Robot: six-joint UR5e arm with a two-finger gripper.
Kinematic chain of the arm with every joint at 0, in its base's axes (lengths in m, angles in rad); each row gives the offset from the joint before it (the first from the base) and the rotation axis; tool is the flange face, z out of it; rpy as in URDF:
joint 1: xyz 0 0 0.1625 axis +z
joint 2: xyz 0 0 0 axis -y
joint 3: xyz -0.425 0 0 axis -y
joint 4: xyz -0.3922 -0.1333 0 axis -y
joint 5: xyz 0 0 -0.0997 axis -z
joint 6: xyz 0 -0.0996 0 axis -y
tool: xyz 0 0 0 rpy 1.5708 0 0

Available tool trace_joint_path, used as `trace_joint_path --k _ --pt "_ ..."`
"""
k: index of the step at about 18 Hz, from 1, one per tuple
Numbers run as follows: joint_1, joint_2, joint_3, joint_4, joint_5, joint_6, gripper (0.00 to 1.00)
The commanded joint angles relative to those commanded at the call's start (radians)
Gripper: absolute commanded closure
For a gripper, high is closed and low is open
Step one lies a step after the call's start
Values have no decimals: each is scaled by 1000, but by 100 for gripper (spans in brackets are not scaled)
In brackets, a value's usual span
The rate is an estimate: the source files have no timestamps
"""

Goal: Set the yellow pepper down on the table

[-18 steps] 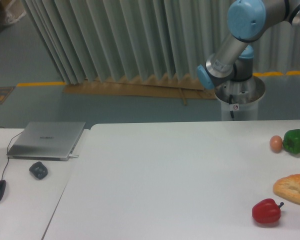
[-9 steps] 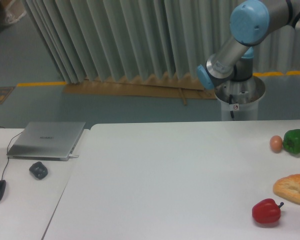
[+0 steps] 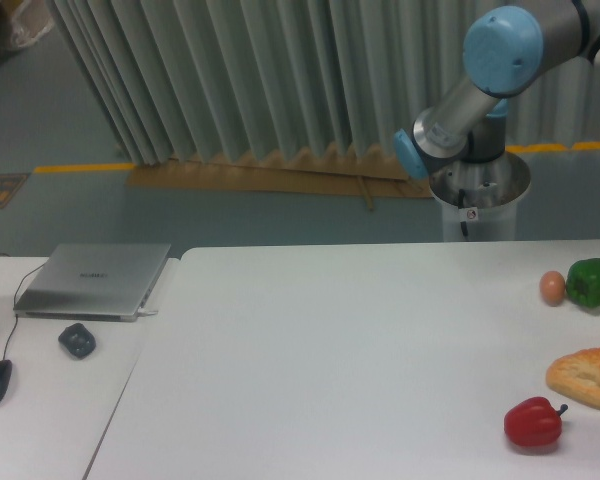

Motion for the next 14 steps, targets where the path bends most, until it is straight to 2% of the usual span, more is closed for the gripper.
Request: trace_joint_path --k 7,9,10,12,14 --pt "0 0 0 0 32 -2 0" --pt "-2 -3 3 0 34 -2 3" --pt "-2 -3 3 0 34 -5 15" --pt "0 -3 0 0 34 -23 31" --pt "0 2 0 -2 34 -26 41"
